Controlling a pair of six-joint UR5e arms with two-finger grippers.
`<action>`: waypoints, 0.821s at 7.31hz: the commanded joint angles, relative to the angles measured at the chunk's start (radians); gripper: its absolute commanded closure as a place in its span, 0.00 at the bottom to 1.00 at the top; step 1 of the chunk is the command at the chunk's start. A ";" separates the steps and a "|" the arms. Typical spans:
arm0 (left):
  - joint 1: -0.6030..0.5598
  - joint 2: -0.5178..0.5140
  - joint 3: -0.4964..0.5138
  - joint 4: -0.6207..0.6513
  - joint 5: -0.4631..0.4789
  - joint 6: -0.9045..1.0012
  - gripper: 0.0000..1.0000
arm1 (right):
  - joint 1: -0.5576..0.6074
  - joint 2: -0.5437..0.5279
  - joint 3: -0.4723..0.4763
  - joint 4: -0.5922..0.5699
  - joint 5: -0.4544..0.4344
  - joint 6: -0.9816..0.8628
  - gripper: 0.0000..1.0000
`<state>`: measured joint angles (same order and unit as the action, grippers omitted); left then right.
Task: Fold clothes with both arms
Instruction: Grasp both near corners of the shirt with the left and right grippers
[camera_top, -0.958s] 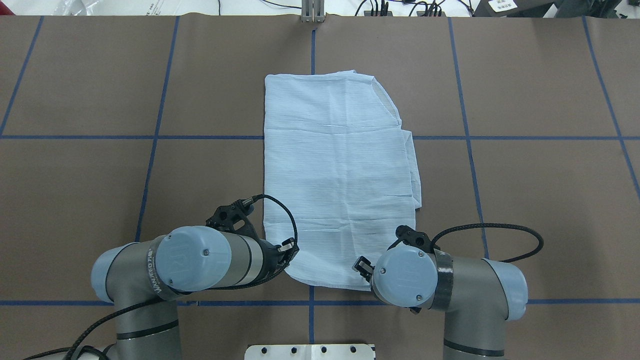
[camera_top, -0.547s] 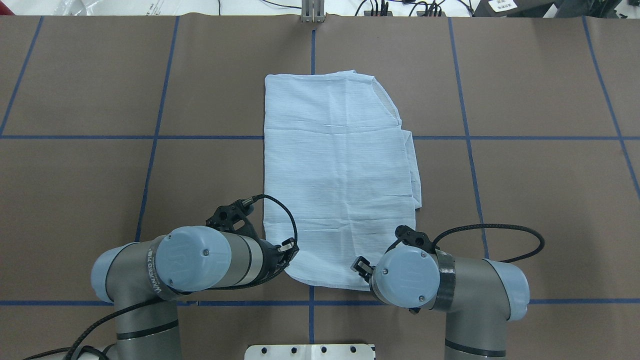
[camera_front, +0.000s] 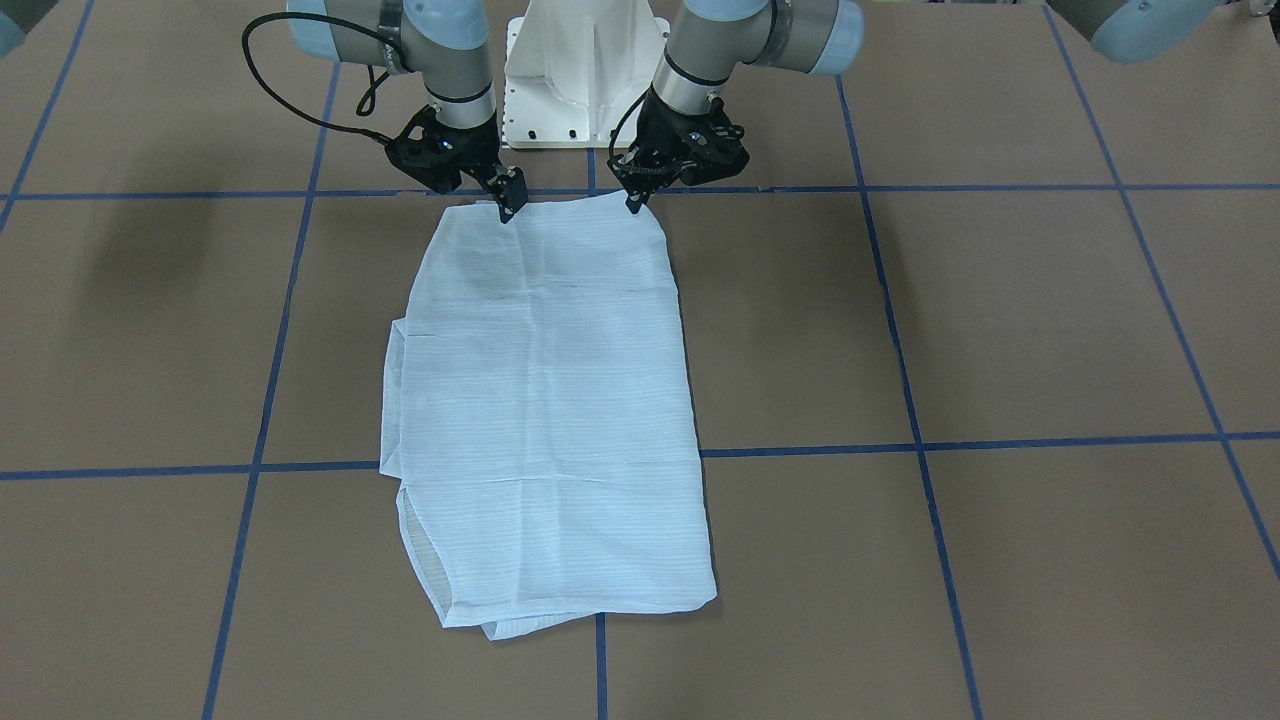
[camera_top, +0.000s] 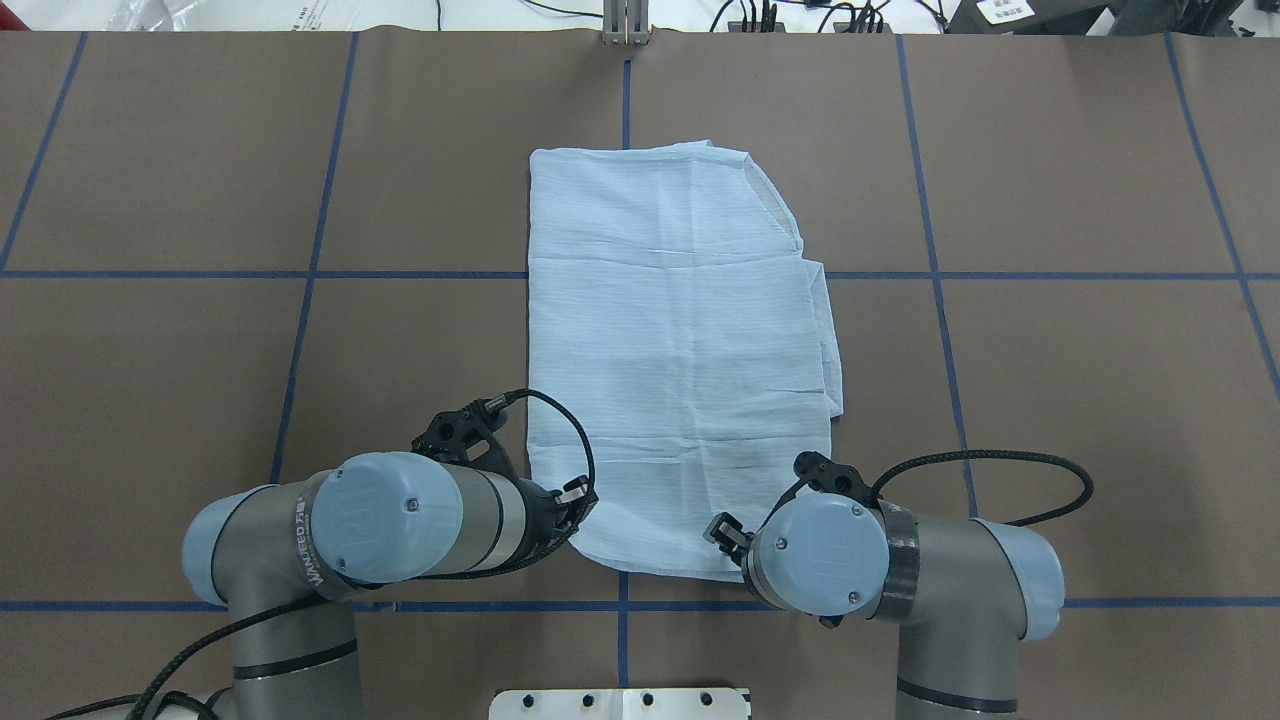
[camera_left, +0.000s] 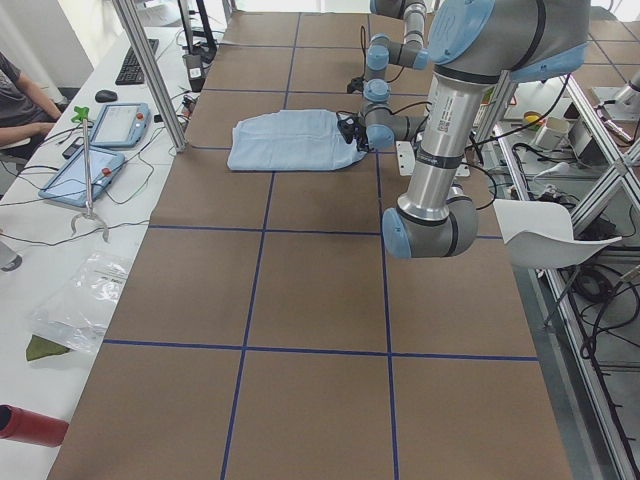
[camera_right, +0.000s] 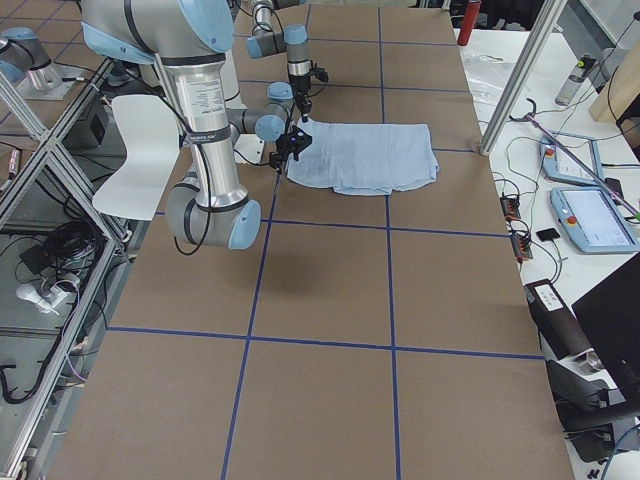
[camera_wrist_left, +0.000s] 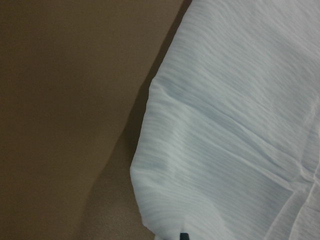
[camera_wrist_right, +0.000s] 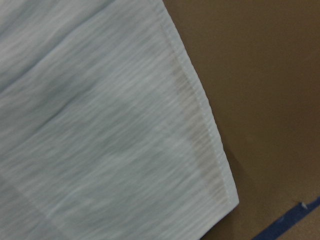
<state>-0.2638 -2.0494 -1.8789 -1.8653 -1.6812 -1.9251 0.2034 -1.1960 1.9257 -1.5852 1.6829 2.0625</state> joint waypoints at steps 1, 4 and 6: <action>0.000 0.000 0.000 0.000 0.000 0.000 1.00 | -0.002 0.001 -0.007 0.001 0.000 -0.002 0.00; 0.000 0.000 0.000 0.000 0.000 0.000 1.00 | -0.007 0.001 -0.013 0.001 0.000 -0.002 0.00; 0.001 0.000 0.000 0.000 0.000 0.000 1.00 | -0.013 0.003 -0.022 0.001 0.000 -0.002 0.01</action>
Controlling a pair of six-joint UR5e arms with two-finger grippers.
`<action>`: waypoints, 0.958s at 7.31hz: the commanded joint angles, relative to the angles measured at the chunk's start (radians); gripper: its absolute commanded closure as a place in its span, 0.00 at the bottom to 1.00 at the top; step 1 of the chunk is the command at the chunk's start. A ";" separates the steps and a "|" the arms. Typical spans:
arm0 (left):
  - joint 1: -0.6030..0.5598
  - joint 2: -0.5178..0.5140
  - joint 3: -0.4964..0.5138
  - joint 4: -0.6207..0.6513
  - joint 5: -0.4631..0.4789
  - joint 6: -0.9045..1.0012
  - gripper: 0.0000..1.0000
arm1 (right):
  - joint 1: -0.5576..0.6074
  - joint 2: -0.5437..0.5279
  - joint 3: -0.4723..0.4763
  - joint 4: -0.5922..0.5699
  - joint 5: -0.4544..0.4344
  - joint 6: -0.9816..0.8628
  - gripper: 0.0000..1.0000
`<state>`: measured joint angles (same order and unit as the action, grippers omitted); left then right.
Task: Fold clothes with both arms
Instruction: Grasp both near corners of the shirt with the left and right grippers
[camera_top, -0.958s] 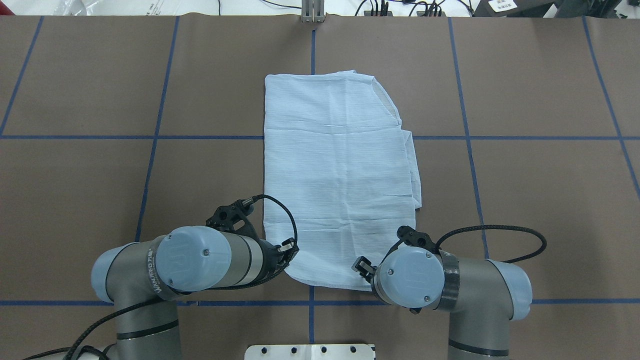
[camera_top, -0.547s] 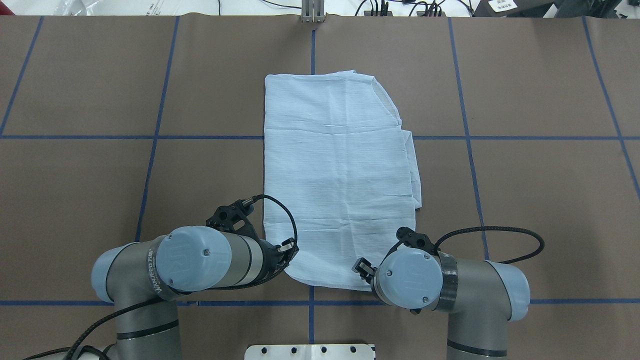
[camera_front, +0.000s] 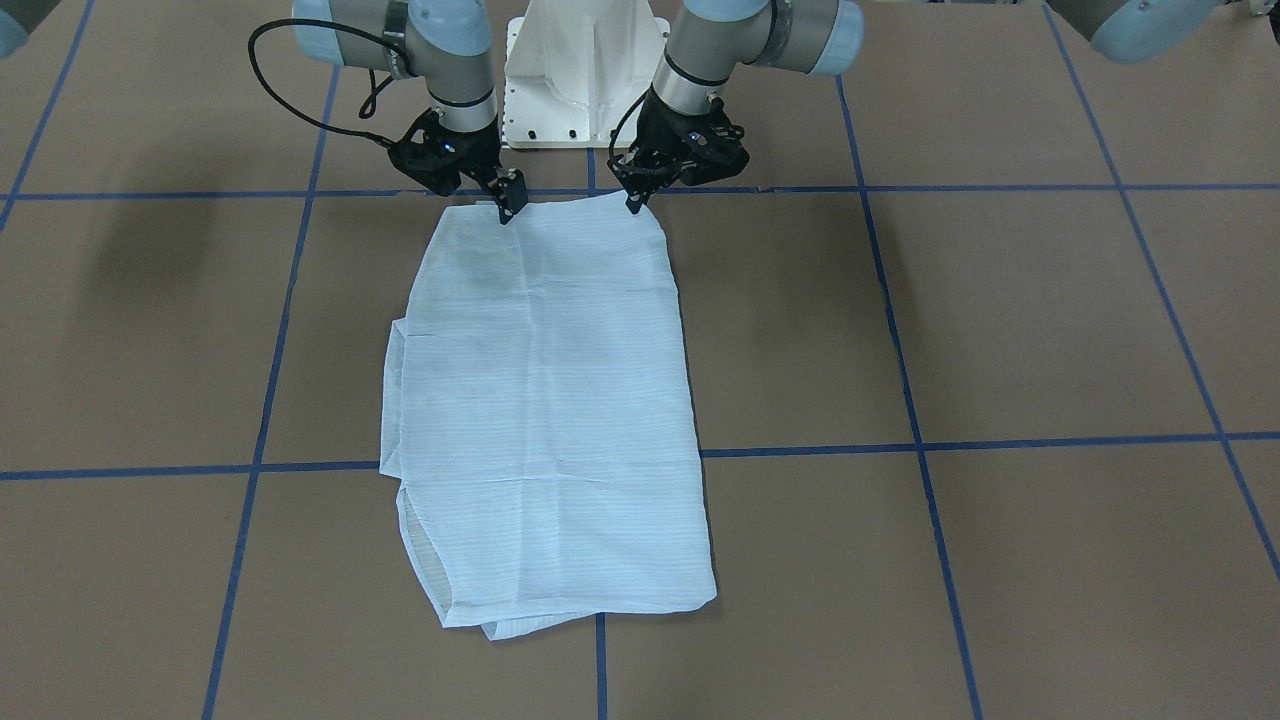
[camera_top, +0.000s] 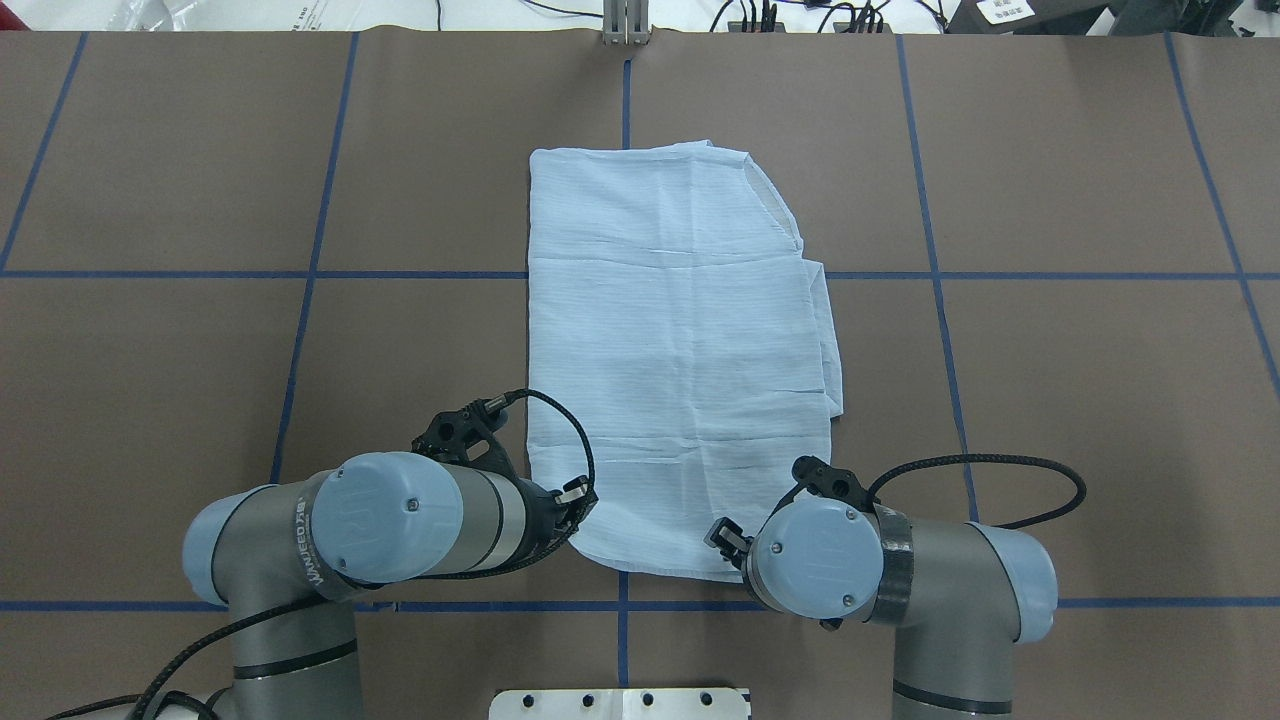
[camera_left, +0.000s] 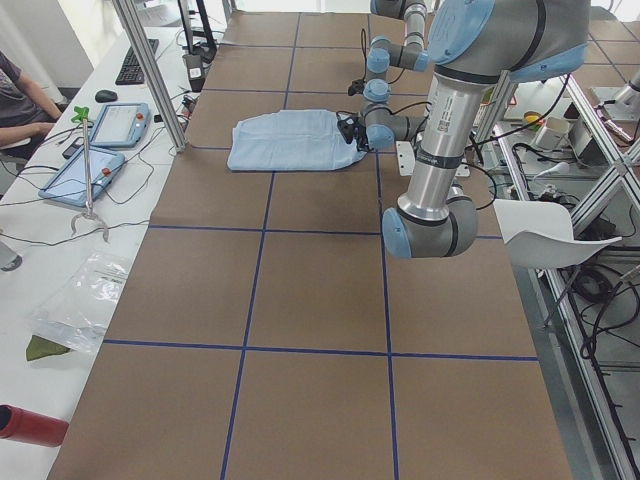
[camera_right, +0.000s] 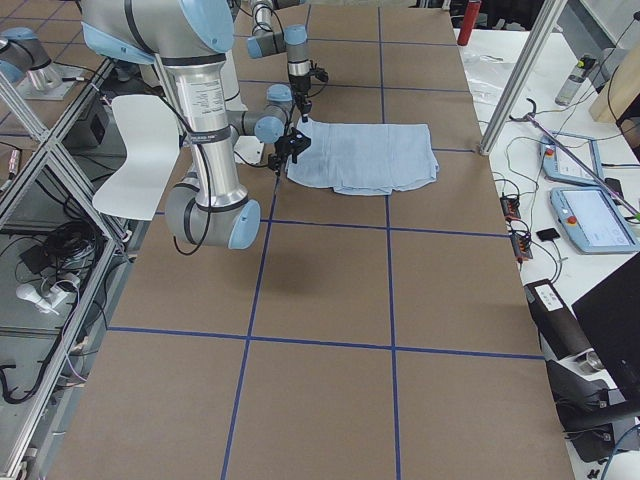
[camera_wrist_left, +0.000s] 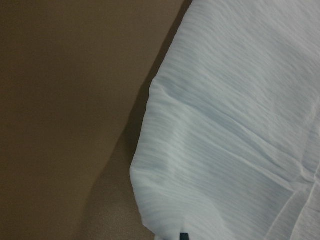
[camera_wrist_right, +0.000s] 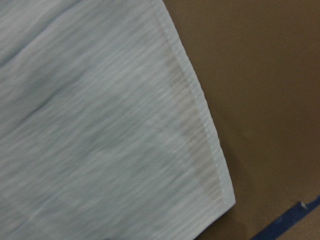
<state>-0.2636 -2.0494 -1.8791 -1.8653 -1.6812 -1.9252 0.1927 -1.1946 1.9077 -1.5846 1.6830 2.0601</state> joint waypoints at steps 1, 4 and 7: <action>0.003 -0.002 0.003 0.000 0.000 0.000 1.00 | -0.003 0.001 -0.009 0.000 0.000 0.000 0.03; 0.003 -0.002 0.008 -0.002 -0.002 0.000 1.00 | 0.001 0.009 -0.004 0.000 0.001 0.000 0.43; 0.003 -0.002 0.008 -0.002 -0.002 0.000 1.00 | 0.019 0.015 0.002 -0.005 0.009 0.000 0.60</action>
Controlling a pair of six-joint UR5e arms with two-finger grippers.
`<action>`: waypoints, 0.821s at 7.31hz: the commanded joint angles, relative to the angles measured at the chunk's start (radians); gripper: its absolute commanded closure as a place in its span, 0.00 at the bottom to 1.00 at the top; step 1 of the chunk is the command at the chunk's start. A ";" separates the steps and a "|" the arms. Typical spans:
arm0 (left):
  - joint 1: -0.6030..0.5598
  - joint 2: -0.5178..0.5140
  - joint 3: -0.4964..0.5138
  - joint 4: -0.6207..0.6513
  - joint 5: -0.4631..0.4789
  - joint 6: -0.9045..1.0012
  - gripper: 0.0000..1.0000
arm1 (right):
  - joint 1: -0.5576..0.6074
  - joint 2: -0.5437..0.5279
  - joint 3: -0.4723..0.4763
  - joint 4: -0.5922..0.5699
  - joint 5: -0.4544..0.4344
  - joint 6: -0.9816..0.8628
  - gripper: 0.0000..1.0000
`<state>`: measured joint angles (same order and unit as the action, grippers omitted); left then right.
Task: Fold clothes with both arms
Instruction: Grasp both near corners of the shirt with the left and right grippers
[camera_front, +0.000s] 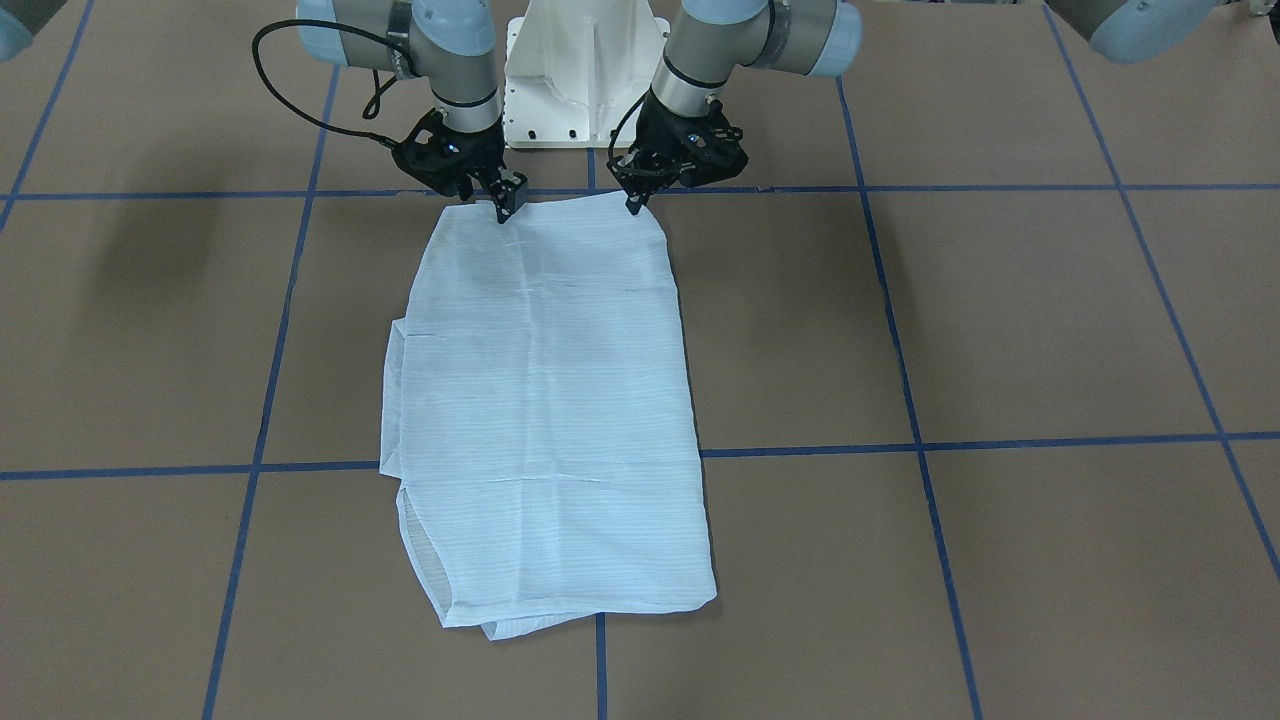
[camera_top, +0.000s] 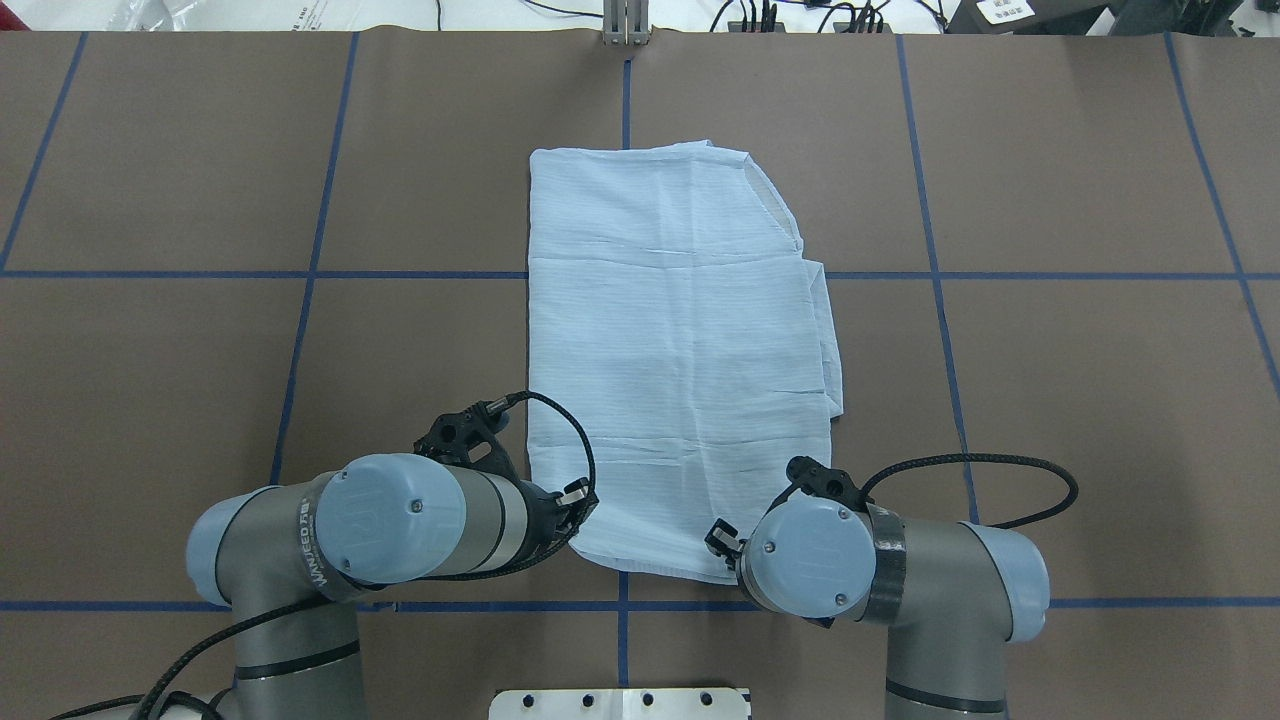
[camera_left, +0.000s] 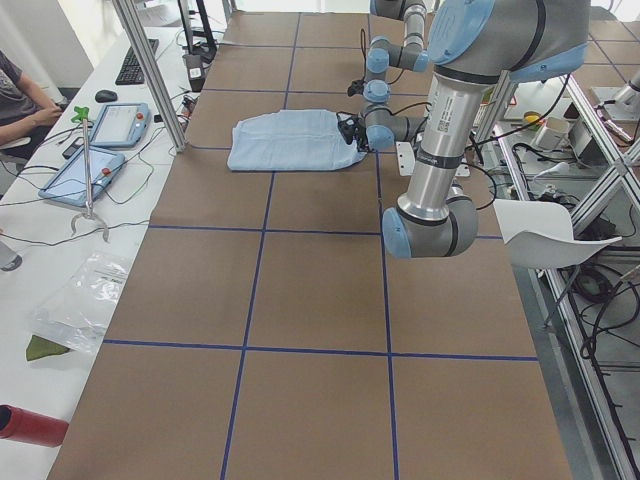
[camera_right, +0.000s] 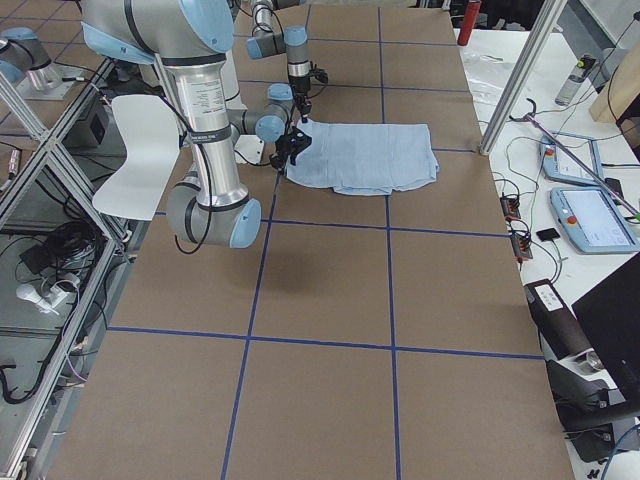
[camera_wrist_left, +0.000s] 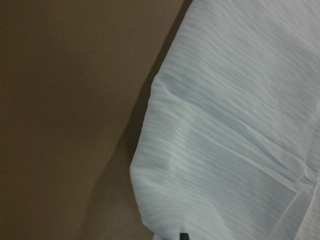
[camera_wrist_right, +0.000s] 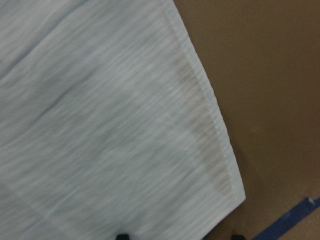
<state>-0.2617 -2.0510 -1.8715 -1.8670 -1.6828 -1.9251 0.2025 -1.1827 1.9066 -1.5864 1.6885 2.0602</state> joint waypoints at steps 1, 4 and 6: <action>-0.001 0.000 0.002 0.000 -0.001 0.000 1.00 | 0.011 0.002 0.000 -0.003 0.003 -0.002 0.61; -0.001 0.000 0.002 0.000 0.000 0.000 1.00 | 0.020 0.003 0.006 -0.001 0.007 -0.002 0.75; -0.001 0.002 0.005 0.000 0.000 0.000 1.00 | 0.023 0.005 0.011 -0.006 0.008 -0.002 0.87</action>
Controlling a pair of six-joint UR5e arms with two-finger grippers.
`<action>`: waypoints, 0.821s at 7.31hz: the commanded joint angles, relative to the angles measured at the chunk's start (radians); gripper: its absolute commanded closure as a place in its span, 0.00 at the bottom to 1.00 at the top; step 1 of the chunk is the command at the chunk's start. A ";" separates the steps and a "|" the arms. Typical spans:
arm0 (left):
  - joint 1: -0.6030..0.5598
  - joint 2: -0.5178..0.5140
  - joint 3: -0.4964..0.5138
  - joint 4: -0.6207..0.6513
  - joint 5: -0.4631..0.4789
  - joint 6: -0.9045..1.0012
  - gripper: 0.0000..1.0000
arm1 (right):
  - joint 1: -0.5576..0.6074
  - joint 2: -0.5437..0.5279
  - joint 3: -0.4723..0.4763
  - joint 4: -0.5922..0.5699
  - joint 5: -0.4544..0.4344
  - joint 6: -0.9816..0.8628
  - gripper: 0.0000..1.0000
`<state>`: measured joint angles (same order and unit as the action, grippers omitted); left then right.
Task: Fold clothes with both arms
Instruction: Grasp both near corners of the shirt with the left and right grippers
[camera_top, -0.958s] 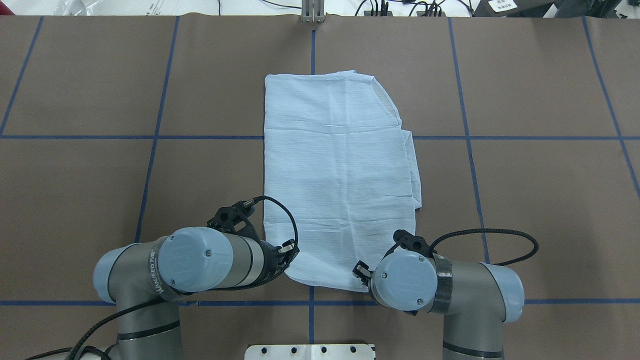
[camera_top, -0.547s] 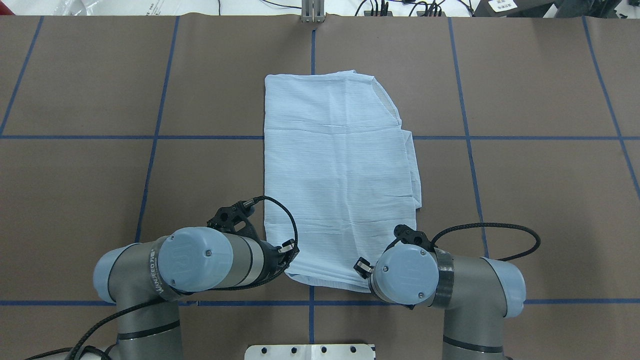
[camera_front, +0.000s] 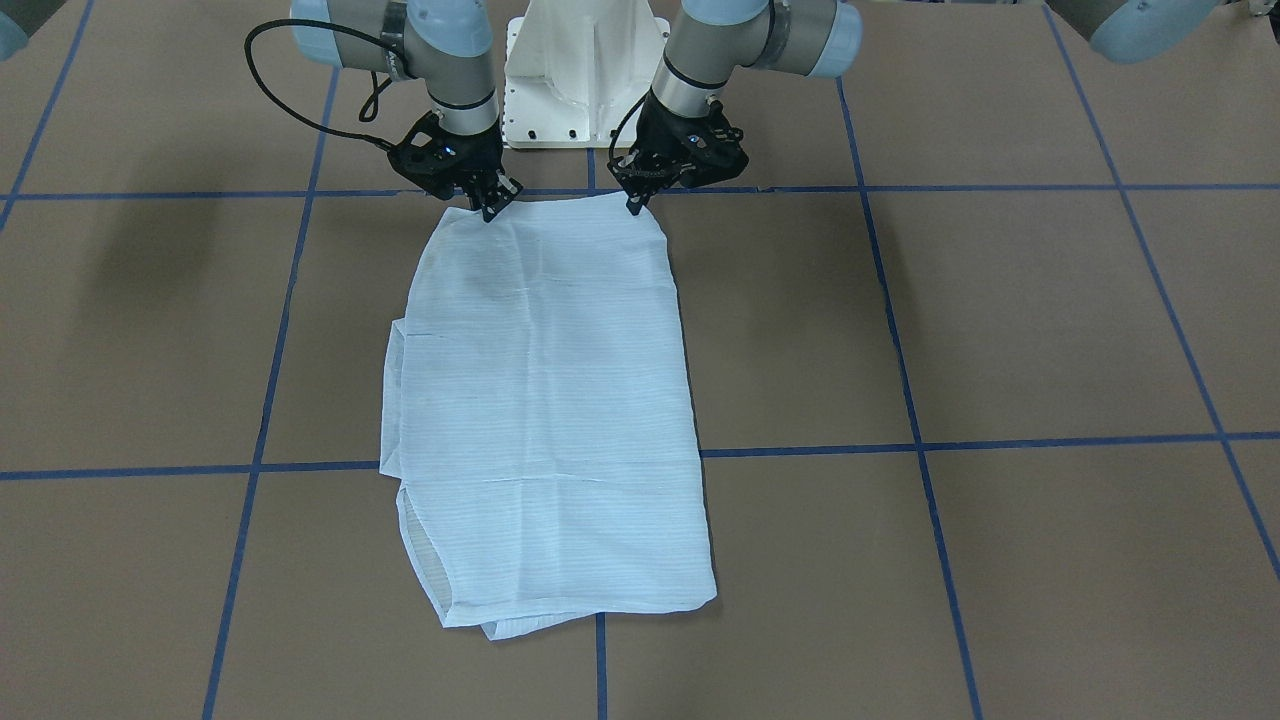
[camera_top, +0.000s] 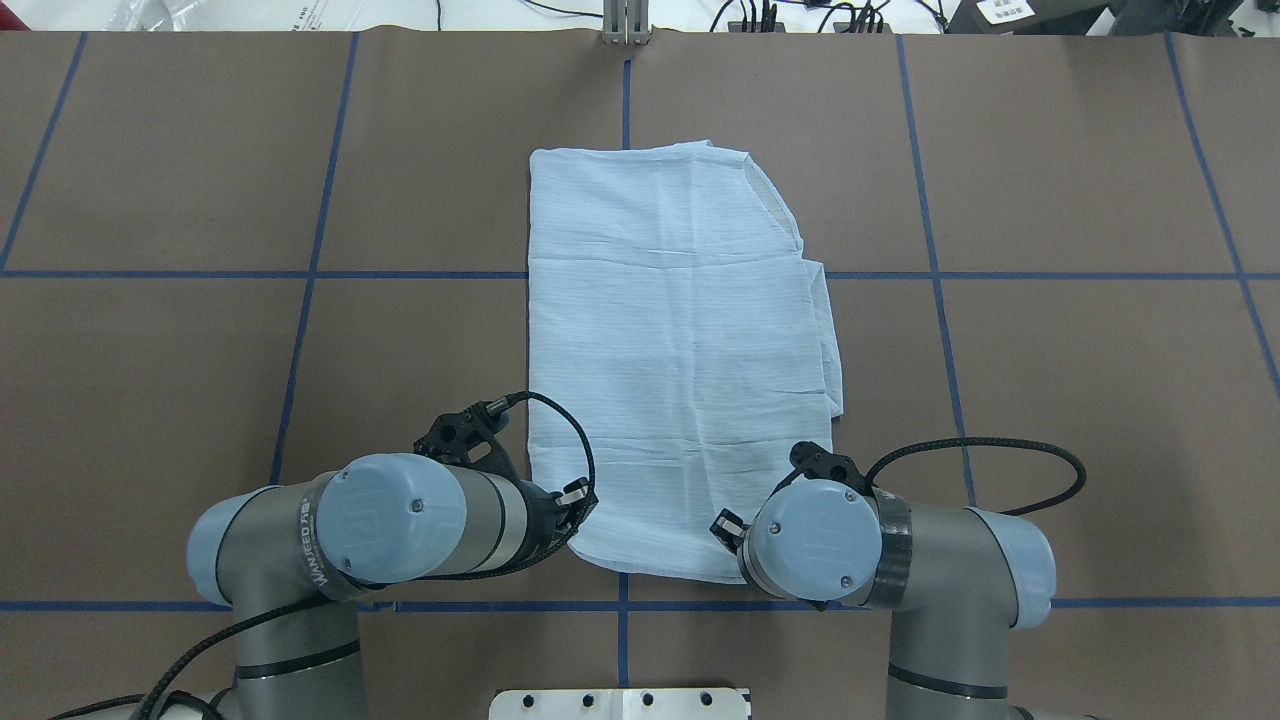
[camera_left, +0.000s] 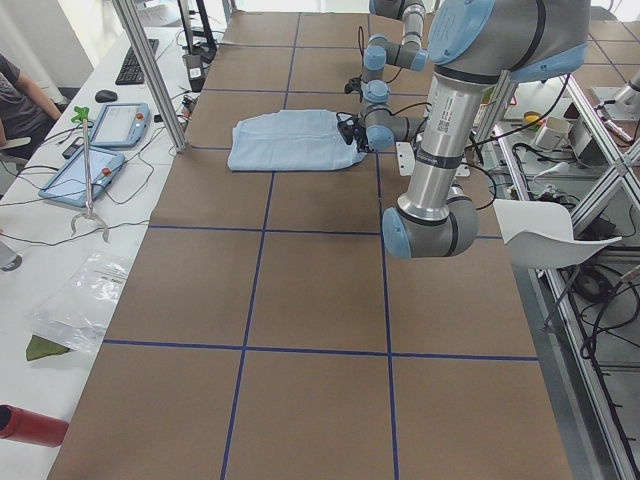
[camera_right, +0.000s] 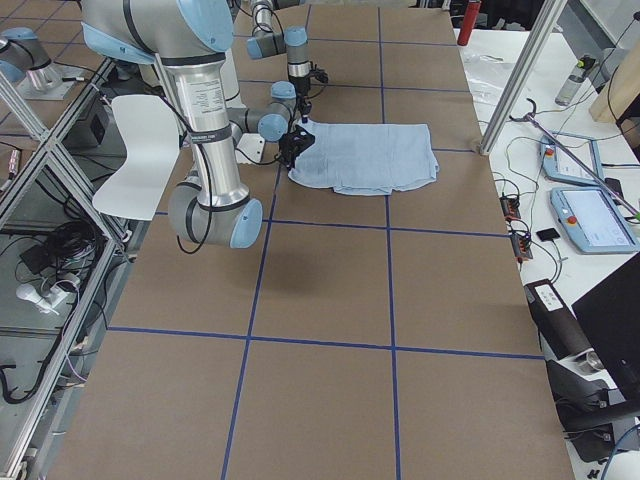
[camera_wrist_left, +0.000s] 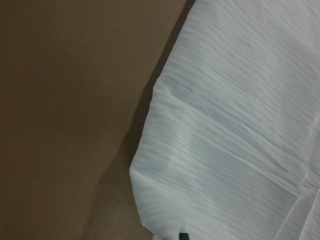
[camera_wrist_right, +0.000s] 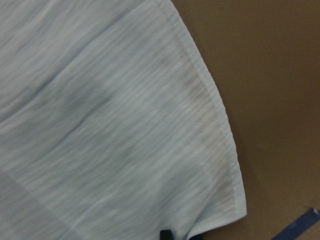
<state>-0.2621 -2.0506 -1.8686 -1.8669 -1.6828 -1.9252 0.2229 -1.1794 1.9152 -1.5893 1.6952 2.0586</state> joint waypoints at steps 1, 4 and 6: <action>0.001 0.000 0.002 0.000 0.000 0.000 1.00 | 0.003 0.003 0.004 -0.007 0.000 0.002 0.95; 0.000 -0.002 -0.013 0.002 -0.001 0.000 1.00 | 0.019 0.007 0.063 -0.011 0.001 0.012 1.00; -0.002 0.009 -0.018 0.003 -0.003 0.002 1.00 | 0.035 -0.006 0.116 -0.012 0.027 0.009 1.00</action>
<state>-0.2632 -2.0474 -1.8831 -1.8645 -1.6851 -1.9249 0.2468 -1.1776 1.9980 -1.6009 1.7039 2.0696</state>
